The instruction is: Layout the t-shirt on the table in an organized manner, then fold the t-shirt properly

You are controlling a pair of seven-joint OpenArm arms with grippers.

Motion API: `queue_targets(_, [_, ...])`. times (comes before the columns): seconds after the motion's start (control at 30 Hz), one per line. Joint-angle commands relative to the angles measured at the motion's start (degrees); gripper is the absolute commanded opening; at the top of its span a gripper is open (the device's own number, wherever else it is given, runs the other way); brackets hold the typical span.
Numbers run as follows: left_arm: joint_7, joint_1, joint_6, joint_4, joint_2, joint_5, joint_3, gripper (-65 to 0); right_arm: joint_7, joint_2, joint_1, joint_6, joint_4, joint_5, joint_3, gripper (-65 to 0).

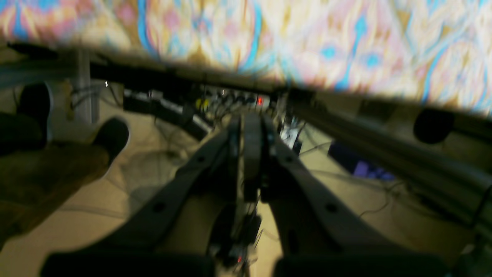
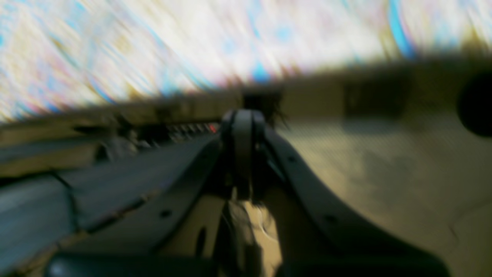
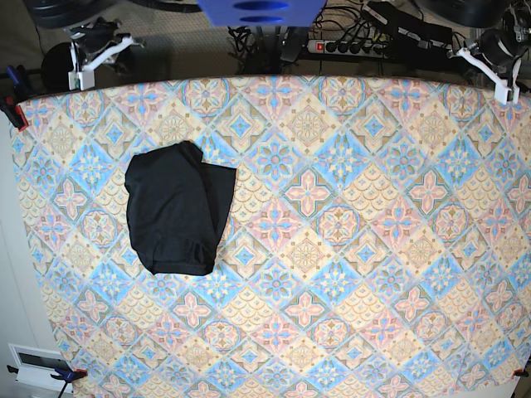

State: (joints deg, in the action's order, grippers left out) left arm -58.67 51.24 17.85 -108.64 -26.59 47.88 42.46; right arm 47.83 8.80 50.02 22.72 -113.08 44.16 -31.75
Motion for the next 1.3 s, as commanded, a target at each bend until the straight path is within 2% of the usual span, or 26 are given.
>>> queue_targets(0.0, [0.26, 1.37, 0.04, -0.42, -0.44, -1.59, 0.22, -64.7, -0.93, 0.48, 1.63, 0.62, -0.55, -0.69, -0.12, -65.0])
queue_targets(0.1, [0.35, 1.37, 0.04, 3.72, 1.49, -6.16, -1.45, -64.7, -0.93, 0.48, 2.24, 0.62, 0.51, -8.78, 1.64, -65.0])
queue_targets(0.23, [1.84, -2.5, 0.04, 14.09, 1.75, -11.7, -7.16, -64.7, -1.46, 0.48, 1.98, 0.62, 5.25, -17.3, 6.82, -65.0])
queue_targets(0.33, [9.05, -4.34, 0.04, 22.79, 1.75, -14.16, -12.7, -64.7, -1.46, 0.48, 0.75, 0.62, 10.26, -19.94, 10.08, -65.0])
queue_targets(0.53, [25.22, -10.06, 0.04, 40.2, 1.84, -17.77, -25.8, -64.7, -1.81, 0.48, -8.39, 0.62, 25.12, -20.65, 13.86, -65.0])
queue_targets(0.7, [35.95, -18.85, 0.04, 56.2, 2.9, -17.94, -37.23, -64.7, -6.56, 0.48, -14.81, 0.62, 38.92, -20.73, 14.03, -65.0])
queue_targets(0.87, [48.26, -27.2, 0.04, 70.62, 4.13, -18.03, -48.74, -64.7, -16.05, 0.48, -21.32, 0.62, 58.44, -22.4, 14.03, -65.0])
queue_targets(0.97, [56.96, -32.21, 0.04, 79.32, 5.36, -18.03, -56.3, -64.7, -24.93, 0.48, -26.24, 0.62, 70.13, -29.79, 14.03, -65.0])
queue_targets(1.1, [68.04, -37.92, -0.04, 90.84, 8.96, -18.03, -65.8, -64.6, -37.68, 0.48, -31.51, 0.62, 83.14, -37.26, 13.77, -65.0])
queue_targets(1.2, [73.49, -40.56, -0.22, 96.38, 11.6, -17.94, -70.9, -64.6, -42.25, 0.48, -33.89, 0.44, 89.56, -38.58, 13.86, -65.0])
queue_targets(1.27, [74.89, -41.09, -0.22, 97.26, 13.01, -17.94, -73.01, -64.5, -43.83, 0.48, -34.5, 0.36, 91.67, -38.58, 13.77, -65.0])
